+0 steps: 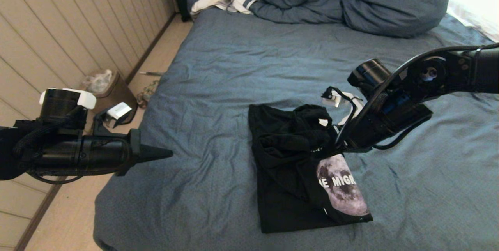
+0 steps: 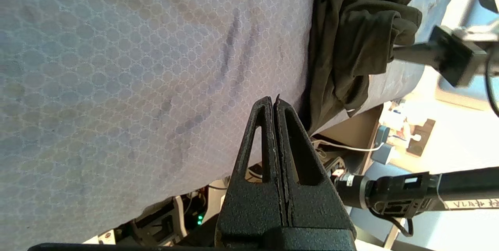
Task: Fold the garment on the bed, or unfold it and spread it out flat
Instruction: Fold the black T-shirt
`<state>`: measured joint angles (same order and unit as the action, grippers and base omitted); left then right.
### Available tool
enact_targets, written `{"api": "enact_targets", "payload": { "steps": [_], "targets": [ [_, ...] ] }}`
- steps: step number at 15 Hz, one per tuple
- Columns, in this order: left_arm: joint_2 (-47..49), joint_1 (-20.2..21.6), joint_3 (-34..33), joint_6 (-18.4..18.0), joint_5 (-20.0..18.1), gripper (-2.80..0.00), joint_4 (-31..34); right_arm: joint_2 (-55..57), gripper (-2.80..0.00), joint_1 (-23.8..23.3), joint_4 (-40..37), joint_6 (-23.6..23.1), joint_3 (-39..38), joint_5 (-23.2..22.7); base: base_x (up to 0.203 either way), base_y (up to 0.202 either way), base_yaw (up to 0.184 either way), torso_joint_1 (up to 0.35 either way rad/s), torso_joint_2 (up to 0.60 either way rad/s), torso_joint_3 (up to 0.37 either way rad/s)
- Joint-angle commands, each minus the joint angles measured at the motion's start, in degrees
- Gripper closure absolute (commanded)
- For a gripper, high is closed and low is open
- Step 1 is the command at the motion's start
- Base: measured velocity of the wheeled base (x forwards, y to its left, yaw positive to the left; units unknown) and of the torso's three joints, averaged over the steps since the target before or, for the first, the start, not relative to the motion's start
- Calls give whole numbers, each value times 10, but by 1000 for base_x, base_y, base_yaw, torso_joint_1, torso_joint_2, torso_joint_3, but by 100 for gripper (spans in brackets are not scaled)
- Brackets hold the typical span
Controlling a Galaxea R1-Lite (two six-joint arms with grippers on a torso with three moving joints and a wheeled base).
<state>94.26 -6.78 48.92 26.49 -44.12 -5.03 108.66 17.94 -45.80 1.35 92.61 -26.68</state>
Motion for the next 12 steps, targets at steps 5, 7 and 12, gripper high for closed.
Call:
{"api": "enact_targets", "payload": {
  "steps": [5, 7, 12],
  "targets": [
    [6, 0, 5, 4, -2, 0, -1, 56, 0, 33, 2, 2, 50, 40, 0, 0, 0, 0, 0, 0],
    [6, 0, 6, 4, -2, 0, -1, 70, 0, 57, 2, 8, 57, 44, 0, 0, 0, 0, 0, 0],
    [6, 14, 10, 5, -2, 0, -1, 83, 0, 147, 4, 14, 63, 46, 0, 0, 0, 0, 0, 0]
  ]
}}
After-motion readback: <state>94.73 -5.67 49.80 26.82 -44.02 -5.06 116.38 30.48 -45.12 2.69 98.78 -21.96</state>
